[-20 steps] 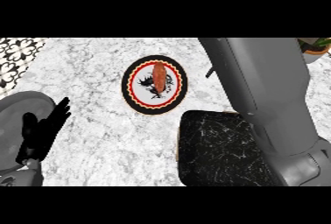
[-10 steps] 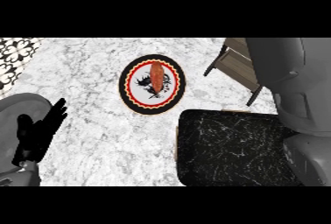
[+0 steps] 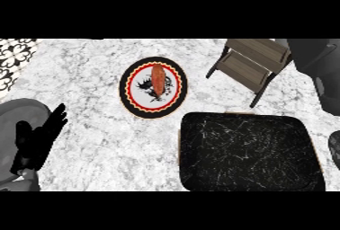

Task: Pick the tomato from the tray and place it in the tiered basket

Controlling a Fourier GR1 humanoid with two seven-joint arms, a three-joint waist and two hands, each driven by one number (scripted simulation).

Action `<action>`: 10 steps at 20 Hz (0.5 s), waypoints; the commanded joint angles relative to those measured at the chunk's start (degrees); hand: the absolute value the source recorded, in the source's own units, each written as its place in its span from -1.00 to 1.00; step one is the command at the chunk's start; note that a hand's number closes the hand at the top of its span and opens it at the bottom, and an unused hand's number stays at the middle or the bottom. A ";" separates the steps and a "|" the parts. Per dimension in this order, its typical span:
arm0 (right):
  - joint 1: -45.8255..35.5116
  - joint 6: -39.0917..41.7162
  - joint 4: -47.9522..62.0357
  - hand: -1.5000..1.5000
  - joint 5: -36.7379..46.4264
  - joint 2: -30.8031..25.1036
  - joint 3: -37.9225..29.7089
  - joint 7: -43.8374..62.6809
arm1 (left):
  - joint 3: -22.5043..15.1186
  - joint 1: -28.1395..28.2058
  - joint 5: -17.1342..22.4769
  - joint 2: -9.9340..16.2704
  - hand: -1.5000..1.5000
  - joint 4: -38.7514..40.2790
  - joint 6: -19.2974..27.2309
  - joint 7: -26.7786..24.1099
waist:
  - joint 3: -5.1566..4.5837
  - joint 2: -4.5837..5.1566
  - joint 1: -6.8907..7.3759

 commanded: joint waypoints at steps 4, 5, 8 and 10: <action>-6.16 13.93 11.06 1.00 4.90 -7.09 4.24 -8.41 | 1.14 -1.52 0.96 0.93 0.00 0.88 -0.66 0.45 | 0.06 0.01 -0.30; -4.81 13.38 12.32 1.00 5.61 -7.36 4.72 -8.70 | 0.53 0.72 0.75 0.57 0.00 -0.39 -1.12 -0.96 | 0.09 0.07 0.35; -8.91 16.82 13.78 1.00 5.36 -9.05 4.58 -12.40 | 1.89 -0.43 2.00 2.20 0.00 0.09 -2.28 0.97 | 0.13 -0.08 -0.07; -7.42 14.61 14.22 1.00 5.65 -8.88 4.99 -14.22 | 1.35 2.95 1.48 1.26 0.00 -0.04 -2.39 -1.59 | 0.15 -0.16 -0.07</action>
